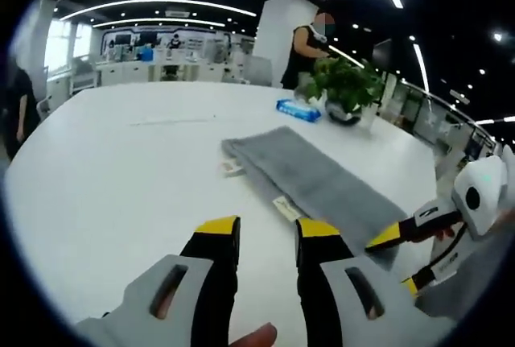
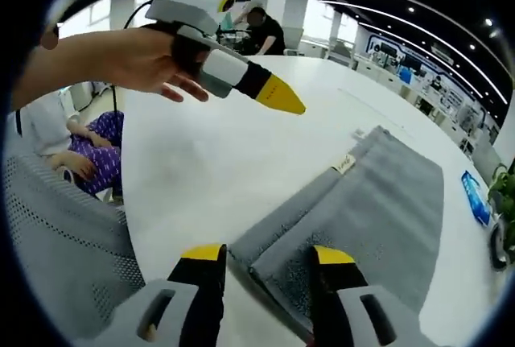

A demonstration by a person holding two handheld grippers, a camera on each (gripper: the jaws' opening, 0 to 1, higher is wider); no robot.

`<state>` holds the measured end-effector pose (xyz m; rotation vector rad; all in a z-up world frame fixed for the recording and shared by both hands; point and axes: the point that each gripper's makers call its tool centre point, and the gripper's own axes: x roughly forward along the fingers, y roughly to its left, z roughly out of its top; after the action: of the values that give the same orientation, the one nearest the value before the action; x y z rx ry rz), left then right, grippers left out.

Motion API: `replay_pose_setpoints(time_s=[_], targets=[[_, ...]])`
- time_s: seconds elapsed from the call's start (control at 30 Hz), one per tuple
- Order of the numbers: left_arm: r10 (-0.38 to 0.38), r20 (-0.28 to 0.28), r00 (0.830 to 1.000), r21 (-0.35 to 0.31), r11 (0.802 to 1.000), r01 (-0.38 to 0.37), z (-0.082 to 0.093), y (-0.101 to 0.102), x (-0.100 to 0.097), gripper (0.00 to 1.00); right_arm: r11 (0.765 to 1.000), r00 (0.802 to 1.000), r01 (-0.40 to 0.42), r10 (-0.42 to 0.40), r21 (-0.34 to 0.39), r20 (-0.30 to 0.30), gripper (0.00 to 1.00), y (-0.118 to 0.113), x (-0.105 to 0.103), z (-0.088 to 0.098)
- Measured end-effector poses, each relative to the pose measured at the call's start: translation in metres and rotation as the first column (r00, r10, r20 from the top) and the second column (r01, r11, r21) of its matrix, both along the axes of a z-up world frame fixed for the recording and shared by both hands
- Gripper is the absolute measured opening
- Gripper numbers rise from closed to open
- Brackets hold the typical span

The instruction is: Open the folded towel by lifting each exposed corner and separating the folded layers until the towel lies flat within the target outline without major curled edges

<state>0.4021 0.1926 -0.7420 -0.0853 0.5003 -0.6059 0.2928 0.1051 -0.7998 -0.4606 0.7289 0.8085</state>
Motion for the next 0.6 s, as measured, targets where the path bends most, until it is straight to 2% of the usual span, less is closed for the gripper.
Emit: replay_pose_setpoints(time_s=[0.13,0.27,0.37,0.6], targets=[[0.002,-0.006,1.000,-0.008,1.000,-0.002,-0.002,-0.001,-0.007,0.26,1.000,1.000,0.016,-0.016,0.005,-0.013,0.32,-0.003,0.003,0.001],[-0.002,-0.011,1.000,-0.005,1.000,0.002,-0.006,-0.004,-0.010,0.26,0.998,0.997,0.052,-0.049,0.037,-0.059,0.17,-0.007,0.005,0.007],[-0.007,-0.015,1.000,-0.007,1.000,0.007,-0.007,-0.008,-0.013,0.26,0.997,0.996,0.066,-0.064,0.038,-0.060,0.07,-0.012,0.007,0.012],[-0.049,-0.021,0.999,0.007,0.999,0.050,-0.012,-0.026,-0.027,0.26,0.995,0.996,0.082,-0.079,0.055,-0.047,0.05,-0.020,0.010,0.024]])
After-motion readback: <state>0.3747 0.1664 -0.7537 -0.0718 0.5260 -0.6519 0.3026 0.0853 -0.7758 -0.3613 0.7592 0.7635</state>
